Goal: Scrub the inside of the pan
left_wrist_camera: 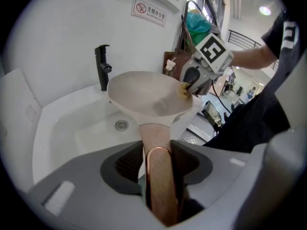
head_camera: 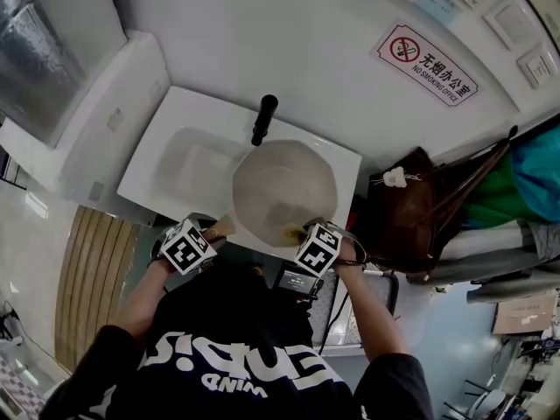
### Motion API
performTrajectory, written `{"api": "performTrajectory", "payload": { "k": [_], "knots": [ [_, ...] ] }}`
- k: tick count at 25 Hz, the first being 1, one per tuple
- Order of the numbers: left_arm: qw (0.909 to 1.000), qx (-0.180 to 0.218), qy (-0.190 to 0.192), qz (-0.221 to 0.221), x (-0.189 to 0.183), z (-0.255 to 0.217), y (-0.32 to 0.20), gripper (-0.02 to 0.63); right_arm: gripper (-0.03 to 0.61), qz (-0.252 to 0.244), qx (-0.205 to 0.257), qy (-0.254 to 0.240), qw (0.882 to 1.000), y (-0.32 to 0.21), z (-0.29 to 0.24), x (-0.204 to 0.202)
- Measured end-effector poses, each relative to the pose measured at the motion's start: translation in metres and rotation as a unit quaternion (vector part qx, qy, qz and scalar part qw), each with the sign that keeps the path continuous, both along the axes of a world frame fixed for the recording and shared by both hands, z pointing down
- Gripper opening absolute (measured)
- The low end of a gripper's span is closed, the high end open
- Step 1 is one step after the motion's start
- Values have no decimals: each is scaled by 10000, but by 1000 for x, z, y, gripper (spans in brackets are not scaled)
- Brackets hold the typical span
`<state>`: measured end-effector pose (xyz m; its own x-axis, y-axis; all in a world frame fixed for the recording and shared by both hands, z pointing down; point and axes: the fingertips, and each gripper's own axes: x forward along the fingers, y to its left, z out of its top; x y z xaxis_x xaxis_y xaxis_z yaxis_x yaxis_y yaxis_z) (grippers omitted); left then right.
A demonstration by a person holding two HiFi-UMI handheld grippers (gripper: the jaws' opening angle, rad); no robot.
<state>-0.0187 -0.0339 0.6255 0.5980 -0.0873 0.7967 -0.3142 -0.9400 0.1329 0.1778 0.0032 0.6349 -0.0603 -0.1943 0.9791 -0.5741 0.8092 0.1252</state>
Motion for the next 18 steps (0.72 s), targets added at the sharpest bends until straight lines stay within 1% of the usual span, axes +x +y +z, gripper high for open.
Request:
{"api": "performTrajectory", "payload": {
  "k": [8, 14, 18],
  "knots": [
    [10000, -33, -68, -36, -1, -1, 4, 176, 74, -421, -261, -239, 9985, 1, 8, -42],
    [9999, -77, -93, -62, -2, 1, 4, 175, 74, -569, -450, -533, 9959, -10, 16, -76],
    [9999, -77, -136, -15, -1, 2, 4, 176, 74, -662, -495, -616, 9947, -22, 22, -92]
  ]
}}
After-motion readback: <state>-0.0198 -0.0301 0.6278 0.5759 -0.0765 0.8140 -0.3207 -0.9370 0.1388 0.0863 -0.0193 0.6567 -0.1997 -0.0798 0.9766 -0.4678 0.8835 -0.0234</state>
